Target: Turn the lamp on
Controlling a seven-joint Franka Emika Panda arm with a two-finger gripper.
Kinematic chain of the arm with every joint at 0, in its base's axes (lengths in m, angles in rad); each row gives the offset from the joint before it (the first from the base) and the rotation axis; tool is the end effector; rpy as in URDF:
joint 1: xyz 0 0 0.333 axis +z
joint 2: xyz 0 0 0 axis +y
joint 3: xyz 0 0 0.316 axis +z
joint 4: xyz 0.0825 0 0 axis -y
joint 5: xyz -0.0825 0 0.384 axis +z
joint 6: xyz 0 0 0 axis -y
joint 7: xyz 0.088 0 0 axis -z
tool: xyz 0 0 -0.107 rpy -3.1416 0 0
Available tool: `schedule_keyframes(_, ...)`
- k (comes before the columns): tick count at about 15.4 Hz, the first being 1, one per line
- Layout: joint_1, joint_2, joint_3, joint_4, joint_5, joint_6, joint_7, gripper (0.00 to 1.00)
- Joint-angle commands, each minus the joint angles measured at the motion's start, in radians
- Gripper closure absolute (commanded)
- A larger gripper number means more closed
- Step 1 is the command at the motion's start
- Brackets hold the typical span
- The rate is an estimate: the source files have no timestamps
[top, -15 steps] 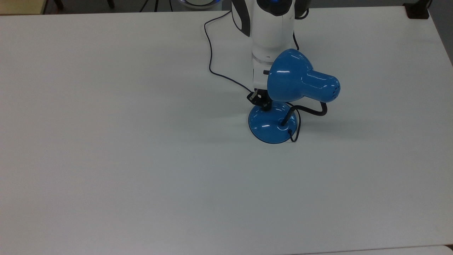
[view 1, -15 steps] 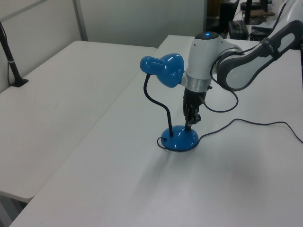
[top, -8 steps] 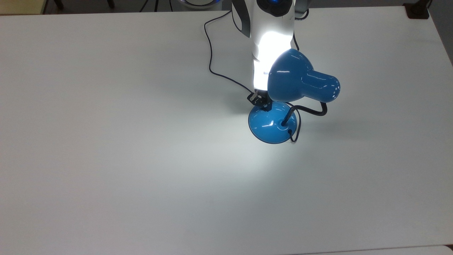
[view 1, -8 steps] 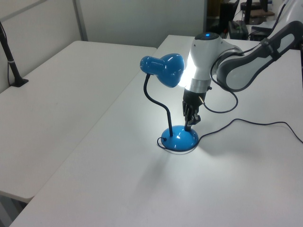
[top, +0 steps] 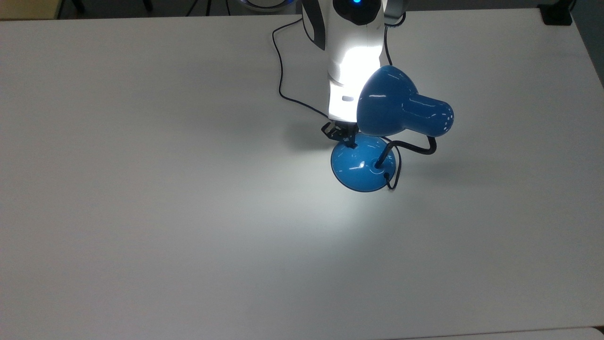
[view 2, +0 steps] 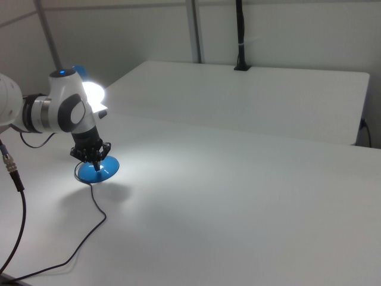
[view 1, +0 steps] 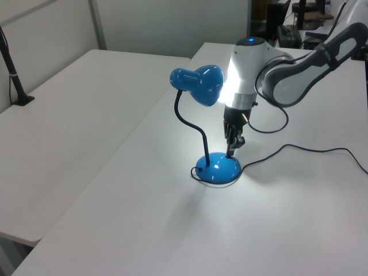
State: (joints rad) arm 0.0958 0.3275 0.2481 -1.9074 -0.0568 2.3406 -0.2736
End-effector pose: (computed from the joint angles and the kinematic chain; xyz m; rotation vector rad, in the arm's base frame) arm 0.5980 0.2039 0.3427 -2.9412 -0.9705 -0.1788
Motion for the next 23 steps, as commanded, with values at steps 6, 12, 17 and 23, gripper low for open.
schedule_keyframes(6,-0.120,-0.281,-0.007,0.001,-0.024,-0.472,0.091,1.00)
schedule_keyframes(12,-0.232,-0.301,-0.007,0.212,-0.051,-0.707,0.246,0.93)
schedule_keyframes(17,-0.284,-0.301,-0.010,0.300,-0.046,-0.727,0.258,0.11)
schedule_keyframes(23,-0.279,-0.323,-0.047,0.307,-0.037,-0.727,0.339,0.00)
